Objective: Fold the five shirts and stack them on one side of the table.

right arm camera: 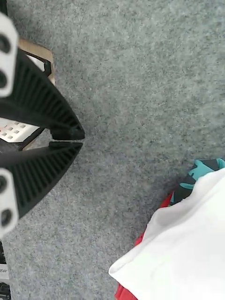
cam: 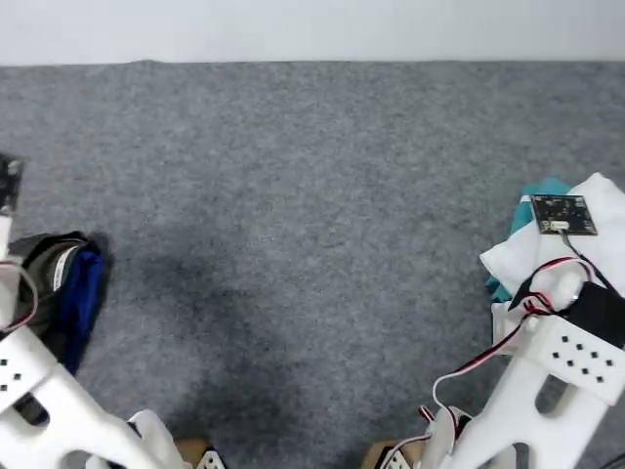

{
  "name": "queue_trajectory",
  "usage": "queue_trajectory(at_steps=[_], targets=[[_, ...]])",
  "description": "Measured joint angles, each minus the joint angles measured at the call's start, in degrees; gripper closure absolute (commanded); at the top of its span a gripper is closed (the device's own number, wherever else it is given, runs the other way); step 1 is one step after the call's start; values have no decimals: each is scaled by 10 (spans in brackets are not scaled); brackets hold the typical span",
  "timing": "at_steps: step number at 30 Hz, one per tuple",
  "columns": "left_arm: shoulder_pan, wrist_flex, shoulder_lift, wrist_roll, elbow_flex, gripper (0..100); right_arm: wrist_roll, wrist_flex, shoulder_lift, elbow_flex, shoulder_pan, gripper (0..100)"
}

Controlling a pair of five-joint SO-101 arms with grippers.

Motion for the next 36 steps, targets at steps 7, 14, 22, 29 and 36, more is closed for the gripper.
queue_trajectory(at_steps=[7,14,22,29,36], targets=[[-54,-59,1,-41,125,771,0,0,0,31,0,990],[-55,-97,18,-65,207,774,0,0,0,36,0,990],[-55,-131,156,-33,177,915,0,0,0,36,0,990],[-15,-56,173,-25,65,997,0,0,0,36,-20,990],[39,27,168,84,-139,996,0,0,0,36,-62,990]])
